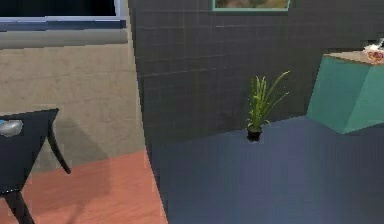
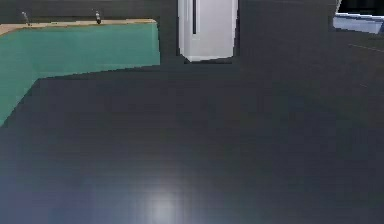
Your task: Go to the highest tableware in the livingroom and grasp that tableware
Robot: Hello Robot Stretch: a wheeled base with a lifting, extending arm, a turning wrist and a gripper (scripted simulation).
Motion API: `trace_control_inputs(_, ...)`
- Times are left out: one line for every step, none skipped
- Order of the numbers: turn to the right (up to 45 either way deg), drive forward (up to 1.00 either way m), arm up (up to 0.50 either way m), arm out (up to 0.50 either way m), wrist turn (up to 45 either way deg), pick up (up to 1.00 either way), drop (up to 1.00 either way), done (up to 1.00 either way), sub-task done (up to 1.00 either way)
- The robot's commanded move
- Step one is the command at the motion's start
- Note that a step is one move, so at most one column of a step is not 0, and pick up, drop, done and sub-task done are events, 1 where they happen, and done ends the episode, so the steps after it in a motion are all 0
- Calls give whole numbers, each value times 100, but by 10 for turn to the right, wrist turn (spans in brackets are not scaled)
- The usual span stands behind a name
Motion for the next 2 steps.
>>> trace_control_inputs(-450, 0, 0, 0, 0, 0, 0, 0, 0)
trace_control_inputs(-390, 0, 0, 0, 0, 0, 0, 0, 0)
